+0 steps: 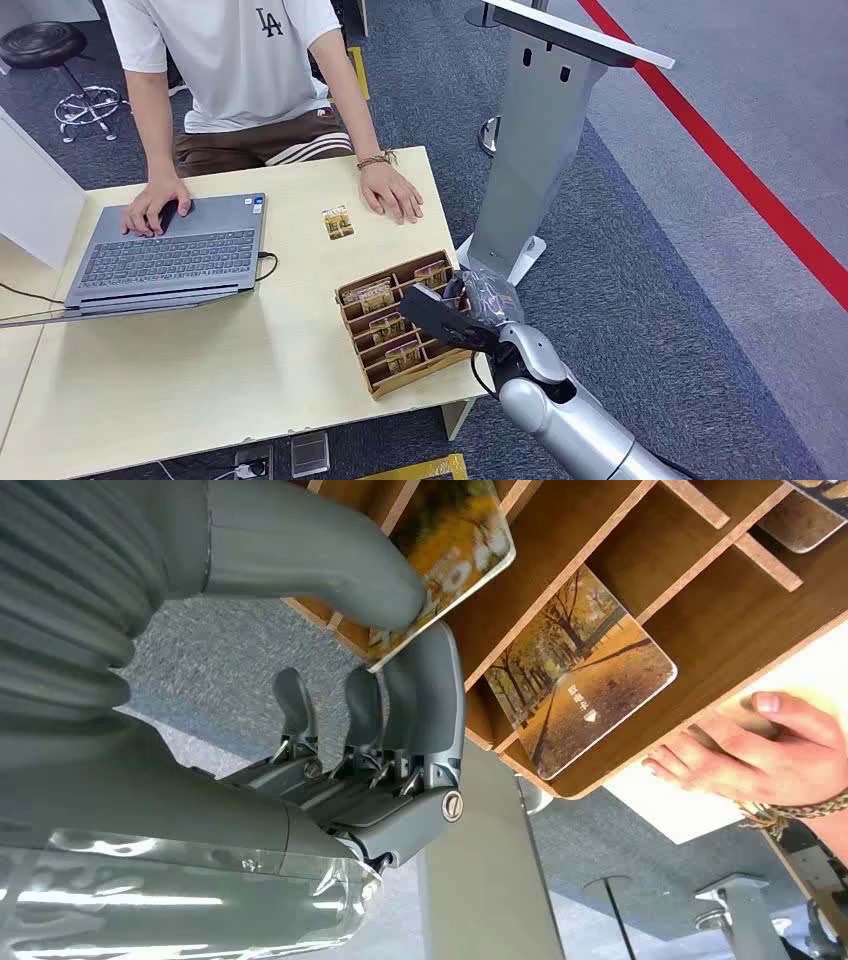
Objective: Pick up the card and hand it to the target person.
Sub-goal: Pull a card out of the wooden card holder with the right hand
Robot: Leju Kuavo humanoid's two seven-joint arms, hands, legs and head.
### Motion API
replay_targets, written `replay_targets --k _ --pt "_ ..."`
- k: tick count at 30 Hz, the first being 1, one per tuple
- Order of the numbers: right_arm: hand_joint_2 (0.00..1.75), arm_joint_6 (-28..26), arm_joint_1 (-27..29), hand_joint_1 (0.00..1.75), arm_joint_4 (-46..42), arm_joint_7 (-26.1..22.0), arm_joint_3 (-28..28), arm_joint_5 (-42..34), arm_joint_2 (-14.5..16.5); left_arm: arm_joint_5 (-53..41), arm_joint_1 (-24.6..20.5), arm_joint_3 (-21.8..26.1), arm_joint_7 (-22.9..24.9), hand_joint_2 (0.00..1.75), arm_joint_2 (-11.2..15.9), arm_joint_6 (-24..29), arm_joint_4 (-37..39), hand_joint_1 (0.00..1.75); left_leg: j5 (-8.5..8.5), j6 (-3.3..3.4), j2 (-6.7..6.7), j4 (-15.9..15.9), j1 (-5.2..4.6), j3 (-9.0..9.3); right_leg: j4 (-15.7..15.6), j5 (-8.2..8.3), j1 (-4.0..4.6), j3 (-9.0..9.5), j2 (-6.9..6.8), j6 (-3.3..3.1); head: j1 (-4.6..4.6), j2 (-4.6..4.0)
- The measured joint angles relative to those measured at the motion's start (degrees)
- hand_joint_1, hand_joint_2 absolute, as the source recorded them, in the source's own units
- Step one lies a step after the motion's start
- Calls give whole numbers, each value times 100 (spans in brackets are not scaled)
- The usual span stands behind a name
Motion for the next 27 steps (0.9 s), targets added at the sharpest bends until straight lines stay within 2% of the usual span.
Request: replay_targets --k 1,5,10,27 --pt "175 0 0 141 0 -3 0 0 0 0 0 0 -22 0 0 -34 0 0 0 0 0 0 0 0 0 0 0 0 0 0 0 0" --pt "175 -10 -1 140 0 -24 0 -32 -1 -7 0 -4 -243 175 2 -291 0 0 0 0 0 0 0 1 0 0 0 1 0 0 0 0" --pt "175 -55 0 138 0 -45 0 -91 -2 -73 -13 -43 -444 175 4 -300 0 0 0 0 0 0 0 2 0 0 0 1 0 0 0 0" --pt "175 -128 -1 138 -19 -151 -1 -192 -5 -47 -18 -89 -456 175 39 -257 0 0 0 0 0 0 0 2 0 0 0 2 0 0 0 0"
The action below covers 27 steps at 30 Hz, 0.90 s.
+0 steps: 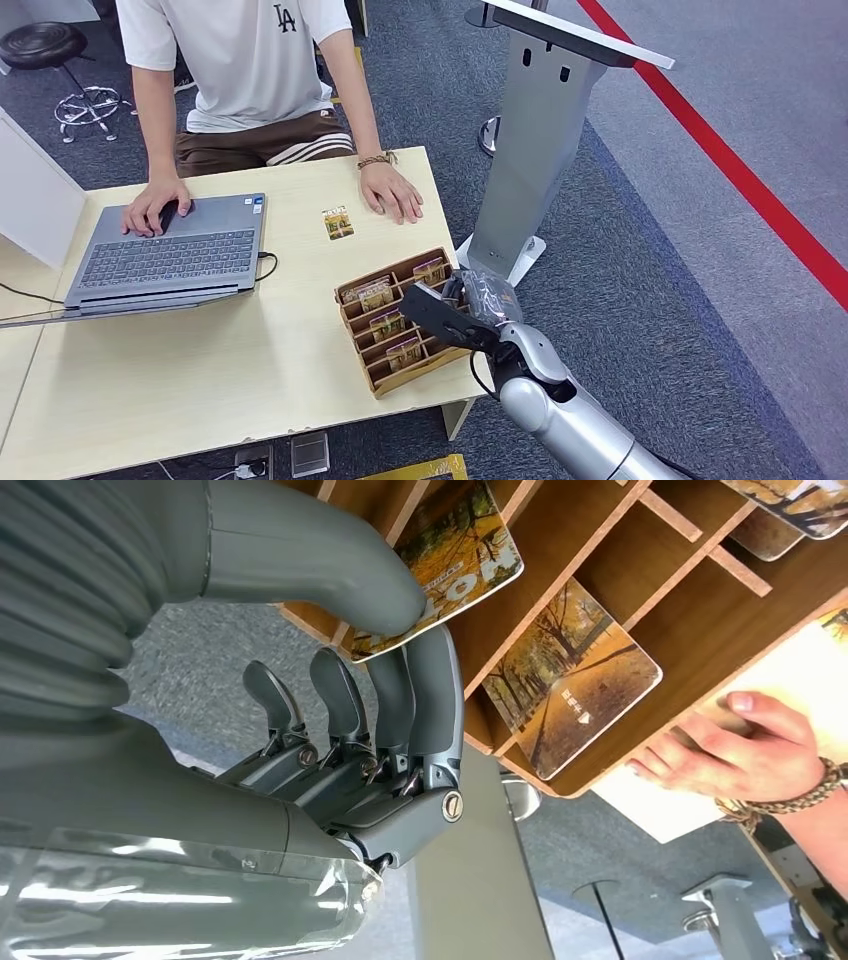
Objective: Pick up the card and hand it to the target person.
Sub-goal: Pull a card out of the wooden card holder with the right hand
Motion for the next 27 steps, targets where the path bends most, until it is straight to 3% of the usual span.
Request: replay_targets --k 6,17,27 --pt "175 -39 1 138 -483 -30 -51 -275 -87 74 26 2 -31 175 15 8 0 0 0 0 1 0 0 0 0 0 0 -1 1 0 2 0" --pt "175 -234 -6 138 -1911 -749 -154 -1500 -354 215 111 2 -152 175 74 -1 0 0 0 0 1 0 0 0 0 0 0 -1 0 0 1 0" --pt "175 -828 -9 138 -2402 -1321 -150 -1197 -386 295 171 4 -205 175 75 11 0 0 0 0 0 0 0 0 0 0 0 1 0 0 -2 0"
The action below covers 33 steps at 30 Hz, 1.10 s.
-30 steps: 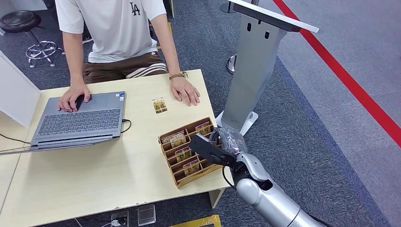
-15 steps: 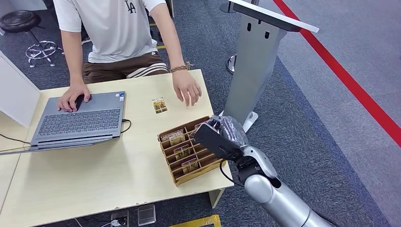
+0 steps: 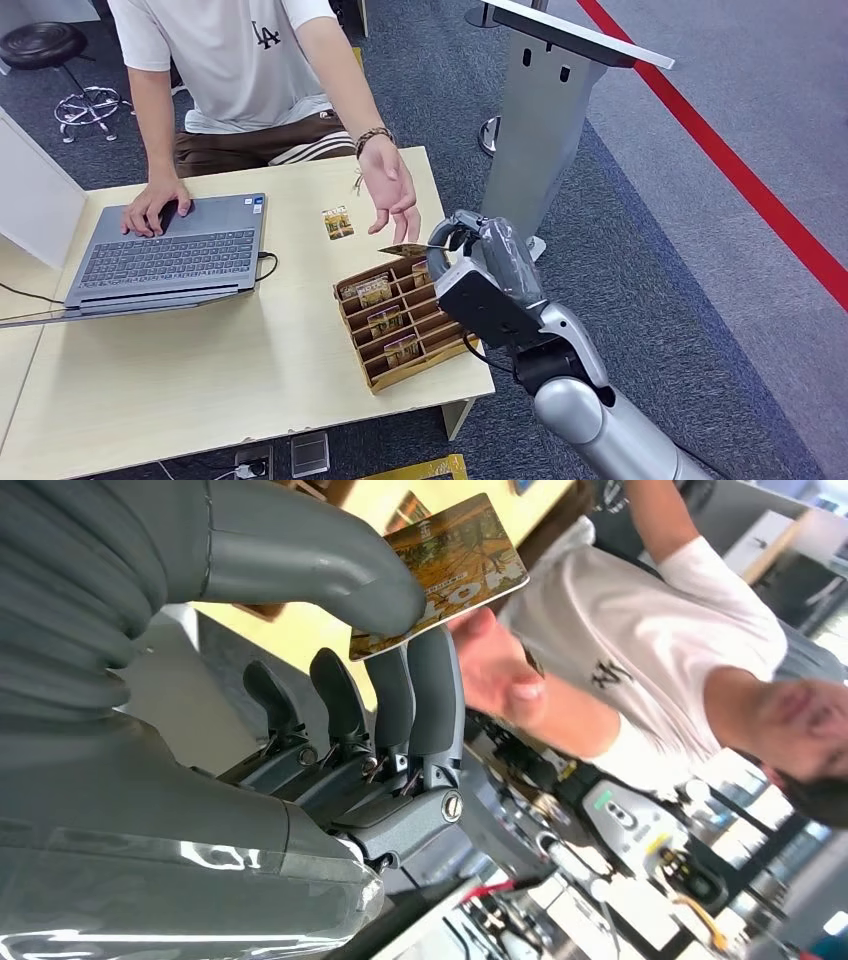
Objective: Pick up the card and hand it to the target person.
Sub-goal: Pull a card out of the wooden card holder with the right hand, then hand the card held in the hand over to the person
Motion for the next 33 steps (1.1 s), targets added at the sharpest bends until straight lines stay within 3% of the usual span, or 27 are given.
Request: replay_targets --k 6,11,15,20,28,32,33 --pt "175 -520 4 138 -29 -187 -1 650 5 6 18 0 0 175 -6 48 0 0 0 0 0 0 0 0 0 0 0 0 0 0 1 0" --pt "175 -1555 24 138 -18 -441 -4 2141 35 6 17 -2 4 175 -27 57 0 0 0 0 0 0 0 0 0 0 0 -1 0 0 4 0" --pt "175 -2021 46 138 66 -528 -4 2751 81 6 10 -7 11 175 -48 62 0 0 0 0 0 0 0 0 0 0 0 -1 0 0 2 0" --pt "175 -2258 67 138 343 -570 5 2915 170 6 2 -53 16 175 -73 92 0 0 0 0 -1 0 0 0 0 0 0 0 -1 0 -1 0" --pt "175 -2394 75 138 688 -671 30 2504 260 6 -11 -63 65 175 -78 116 0 0 0 0 -1 0 0 0 0 0 0 0 -1 0 3 0" --pt "175 -2398 75 7 783 -687 51 2427 295 -3 -11 -67 129 175 -78 170 0 0 0 0 -1 0 0 0 0 0 0 0 -1 0 2 0" --pt "175 -2398 74 3 807 -688 58 2415 302 -11 -11 -74 141 175 -78 190 0 0 0 0 -1 0 0 0 0 0 0 1 -1 0 1 0"
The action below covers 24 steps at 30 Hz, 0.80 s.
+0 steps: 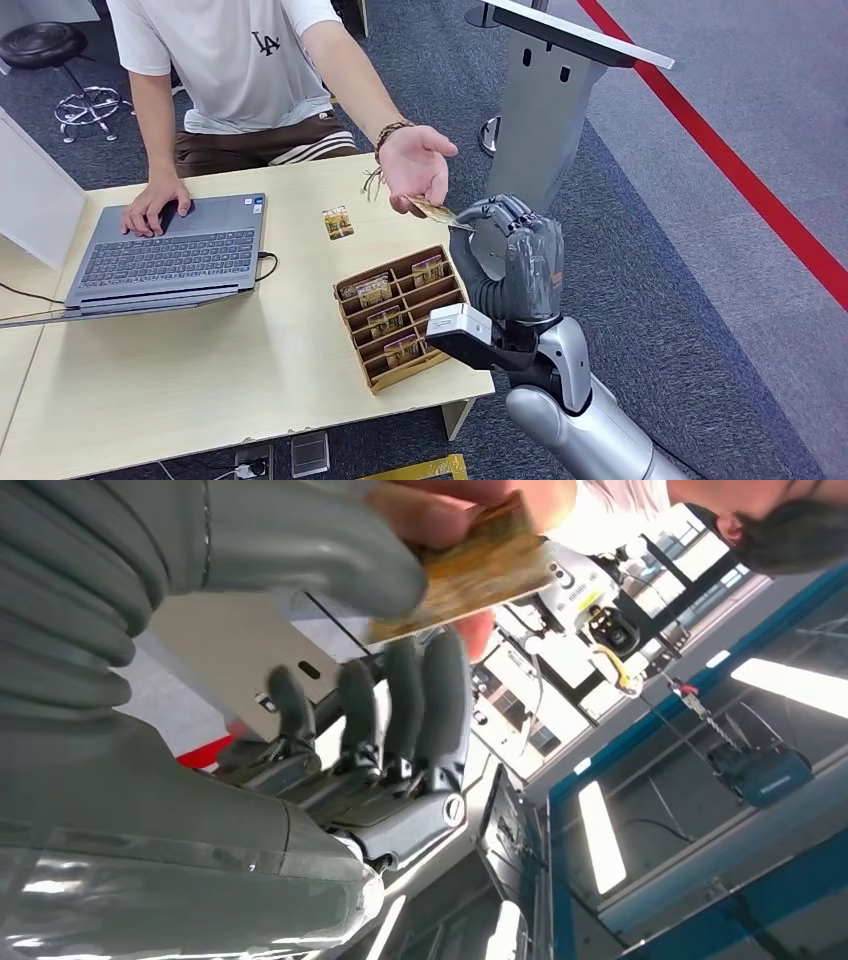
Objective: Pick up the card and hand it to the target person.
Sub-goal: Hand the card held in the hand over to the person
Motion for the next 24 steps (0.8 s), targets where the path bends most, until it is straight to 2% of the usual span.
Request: replay_targets --k 1,5,10,13,16,20,22,24 --pt "175 0 0 1 25 0 7 -6 6 -8 0 -8 8 175 0 18 0 0 0 0 0 0 0 0 0 0 0 0 0 0 -1 0" --pt "175 2 -1 0 107 5 33 -46 14 -3 2 -22 26 0 2 51 0 0 0 0 0 0 0 0 0 0 0 1 0 0 -1 0" --pt "175 -5 -2 0 189 4 68 -257 19 26 3 -22 51 0 4 53 0 0 0 0 0 0 0 0 0 0 0 1 0 0 3 0" --pt "175 0 -1 0 222 -158 73 -956 30 63 7 -22 61 0 11 54 0 0 0 0 0 0 0 0 0 0 0 0 0 0 2 0" --pt "175 246 17 0 241 -592 51 -2767 35 123 20 -22 66 0 18 67 0 0 0 0 0 0 0 0 0 0 0 0 0 0 -1 0" --pt "175 1341 121 0 278 -1510 -64 -6407 39 221 63 -22 86 0 27 50 0 0 0 0 0 0 0 0 0 0 0 -1 0 0 1 0" --pt "175 1745 139 0 312 -1685 -101 -7436 36 273 76 -22 106 0 32 33 0 0 0 0 0 0 0 0 0 0 0 -1 0 0 1 0" --pt "175 1987 139 0 350 -1696 -126 -7983 22 316 80 -21 126 0 33 34 0 0 0 0 0 0 0 0 0 0 0 -1 0 0 1 0"
